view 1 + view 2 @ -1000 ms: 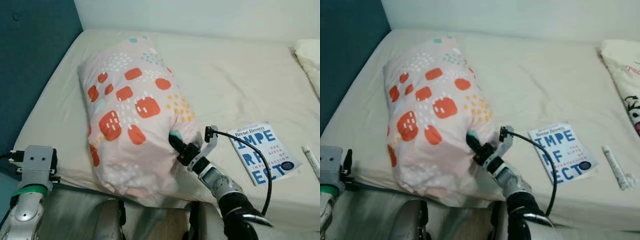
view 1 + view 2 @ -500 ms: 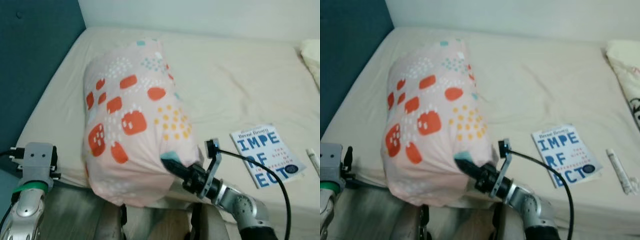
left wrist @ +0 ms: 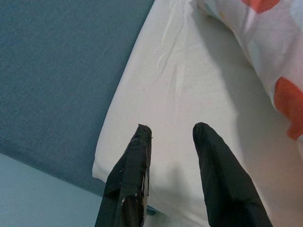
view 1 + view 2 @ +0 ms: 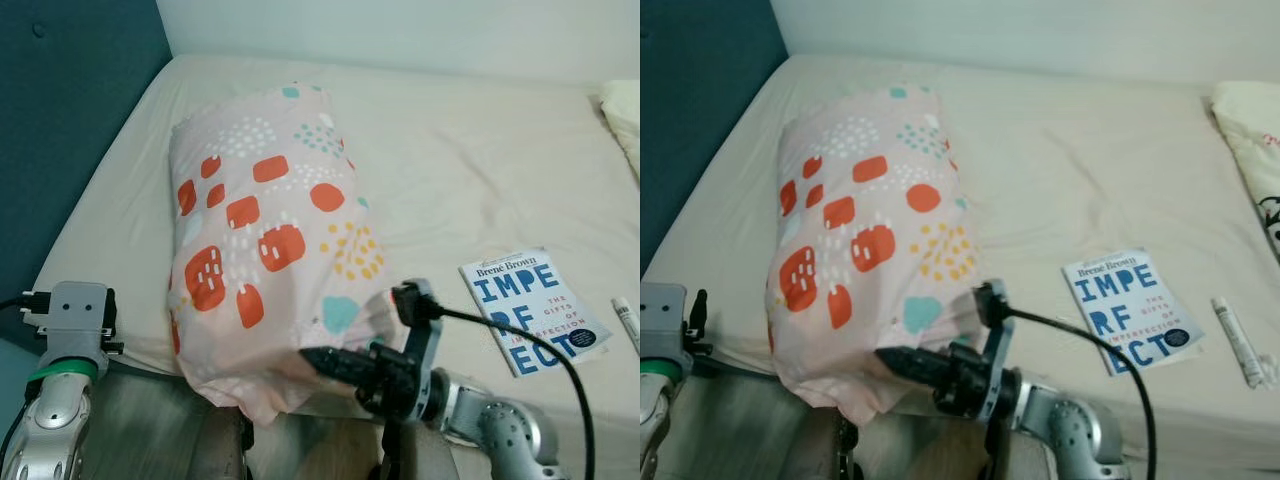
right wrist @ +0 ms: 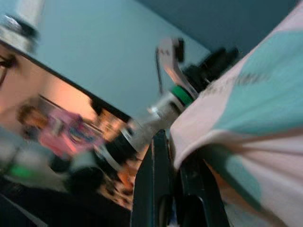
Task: Clean up the room
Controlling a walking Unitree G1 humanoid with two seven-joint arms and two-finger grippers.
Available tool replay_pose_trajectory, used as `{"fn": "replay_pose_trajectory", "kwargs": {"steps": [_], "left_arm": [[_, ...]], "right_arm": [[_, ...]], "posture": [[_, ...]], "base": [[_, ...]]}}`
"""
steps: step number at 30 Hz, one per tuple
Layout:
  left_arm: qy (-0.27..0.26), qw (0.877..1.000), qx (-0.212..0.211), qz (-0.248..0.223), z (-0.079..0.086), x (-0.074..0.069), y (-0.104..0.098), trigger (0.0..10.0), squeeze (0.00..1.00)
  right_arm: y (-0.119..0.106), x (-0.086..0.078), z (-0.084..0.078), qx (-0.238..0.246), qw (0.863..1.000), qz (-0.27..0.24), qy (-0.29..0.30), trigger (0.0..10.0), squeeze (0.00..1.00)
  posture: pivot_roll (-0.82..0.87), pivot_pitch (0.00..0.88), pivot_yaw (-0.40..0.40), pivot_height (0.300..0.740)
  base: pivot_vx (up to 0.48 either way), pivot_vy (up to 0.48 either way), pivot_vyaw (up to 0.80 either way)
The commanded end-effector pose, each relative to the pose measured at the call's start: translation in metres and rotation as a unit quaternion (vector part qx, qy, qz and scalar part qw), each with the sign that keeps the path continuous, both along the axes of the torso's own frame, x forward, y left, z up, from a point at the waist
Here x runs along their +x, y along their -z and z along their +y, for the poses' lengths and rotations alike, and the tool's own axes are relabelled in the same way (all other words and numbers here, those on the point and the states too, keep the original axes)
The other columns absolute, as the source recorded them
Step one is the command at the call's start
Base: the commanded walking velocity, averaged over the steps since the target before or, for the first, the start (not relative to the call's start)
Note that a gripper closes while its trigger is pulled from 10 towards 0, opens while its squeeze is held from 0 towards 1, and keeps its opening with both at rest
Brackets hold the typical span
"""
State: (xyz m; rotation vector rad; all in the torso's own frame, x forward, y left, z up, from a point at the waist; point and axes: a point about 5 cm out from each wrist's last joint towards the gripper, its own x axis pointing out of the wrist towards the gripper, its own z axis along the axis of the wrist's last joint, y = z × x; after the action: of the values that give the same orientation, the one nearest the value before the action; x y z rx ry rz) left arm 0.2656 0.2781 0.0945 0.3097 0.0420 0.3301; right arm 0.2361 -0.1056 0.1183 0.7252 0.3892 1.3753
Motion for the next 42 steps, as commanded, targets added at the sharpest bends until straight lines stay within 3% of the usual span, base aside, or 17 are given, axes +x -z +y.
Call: {"fn": "replay_pose_trajectory", "kwargs": {"steps": [1,6,9,10,11,14,15,16,17,24,28,30,31,35,38,40,42], "left_arm": [[-0.007,1.0,-0.005,0.012,0.004,-0.004,0.007,10.0,0.0],[-0.006,1.0,-0.008,0.013,0.003,-0.004,0.008,10.0,0.0],[-0.005,1.0,-0.011,0.014,0.0,-0.003,0.011,10.0,0.0],[-0.005,1.0,-0.013,0.014,-0.001,-0.002,0.012,10.0,0.0],[-0.004,1.0,-0.015,0.014,-0.003,-0.002,0.013,10.0,0.0],[-0.002,1.0,-0.017,0.014,-0.005,0.0,0.014,10.0,0.0],[-0.001,1.0,-0.018,0.014,-0.005,0.001,0.015,10.0,0.0],[-0.001,1.0,-0.018,0.014,-0.005,0.001,0.015,10.0,0.0],[0.0,1.0,-0.019,0.014,-0.006,0.001,0.015,10.0,0.0],[0.004,1.0,-0.024,0.011,-0.009,0.002,0.017,10.0,0.0],[0.035,0.998,-0.048,0.002,-0.014,0.007,0.016,10.0,0.0],[0.074,0.995,-0.063,-0.005,-0.019,0.013,0.012,10.0,0.0],[0.082,0.995,-0.063,0.0,-0.018,0.017,0.011,10.0,0.0],[0.075,0.995,-0.07,0.016,-0.013,0.024,0.014,10.0,0.0],[0.091,0.991,-0.084,0.058,-0.005,0.036,0.019,10.0,0.0],[0.091,0.991,-0.084,0.058,-0.005,0.036,0.019,10.0,0.0],[0.095,0.988,-0.09,0.078,0.005,0.042,0.017,10.0,0.0]], "right_arm": [[0.016,-0.006,-0.011,-0.07,0.997,-0.03,-0.004,10.0,0.0],[0.027,-0.007,-0.028,-0.126,0.991,-0.042,-0.006,10.0,0.0],[0.031,0.004,-0.05,-0.164,0.984,-0.043,0.048,10.0,0.0],[0.031,0.012,-0.061,-0.172,0.98,-0.035,0.088,10.0,0.33],[0.027,0.02,-0.07,-0.164,0.978,-0.026,0.128,10.0,1.0],[0.016,0.027,-0.081,-0.141,0.978,-0.022,0.151,10.0,1.0],[0.013,0.027,-0.086,-0.151,0.976,-0.036,0.151,10.0,0.78],[0.013,0.027,-0.086,-0.151,0.976,-0.036,0.151,10.0,0.78],[0.011,0.028,-0.091,-0.164,0.974,-0.053,0.149,10.0,0.0],[0.003,0.041,-0.125,-0.182,0.961,-0.078,0.193,10.0,0.0],[-0.007,0.063,-0.136,-0.177,0.935,-0.101,0.291,10.0,0.0],[-0.012,0.08,-0.136,-0.18,0.905,-0.111,0.369,10.0,0.0],[-0.012,0.088,-0.132,-0.181,0.889,-0.112,0.404,10.0,0.0],[-0.009,0.099,-0.12,-0.202,0.867,-0.121,0.44,10.0,0.0],[0.007,0.113,-0.089,-0.272,0.839,-0.142,0.449,10.0,0.0],[0.007,0.113,-0.089,-0.272,0.839,-0.142,0.449,10.0,0.0],[0.011,0.123,-0.074,-0.306,0.813,-0.157,0.47,10.0,0.0]], "posture": [[0.19,0.099,0.069,0.598],[0.17,0.09,0.068,0.598],[0.16,0.082,0.068,0.598],[0.16,0.08,0.067,0.598],[0.15,0.075,0.067,0.598],[0.15,0.071,0.07,0.598],[0.15,0.066,0.07,0.598],[0.15,0.066,0.07,0.598],[0.14,0.063,0.068,0.598],[0.14,0.049,0.057,0.598],[0.14,0.047,0.053,0.598],[0.14,0.049,0.05,0.598],[0.14,0.052,0.048,0.598],[0.14,0.065,0.051,0.598],[0.14,0.104,0.056,0.598],[0.14,0.104,0.056,0.598],[0.14,0.149,0.057,0.598]], "base": [[0.0,0.0,0.0],[0.0,0.0,0.0],[0.0,0.0,0.0],[0.0,0.0,0.0],[0.0,0.0,0.0],[0.0,0.0,0.0],[0.0,0.0,0.0],[0.0,0.0,0.0],[0.0,0.0,0.0],[0.0,0.0,0.0],[0.0,0.0,0.0],[0.0,0.0,0.0],[0.0,0.0,0.0],[0.0,0.0,0.0],[0.0,0.0,0.0],[0.0,0.0,0.0],[0.0,0.0,0.0]]}}
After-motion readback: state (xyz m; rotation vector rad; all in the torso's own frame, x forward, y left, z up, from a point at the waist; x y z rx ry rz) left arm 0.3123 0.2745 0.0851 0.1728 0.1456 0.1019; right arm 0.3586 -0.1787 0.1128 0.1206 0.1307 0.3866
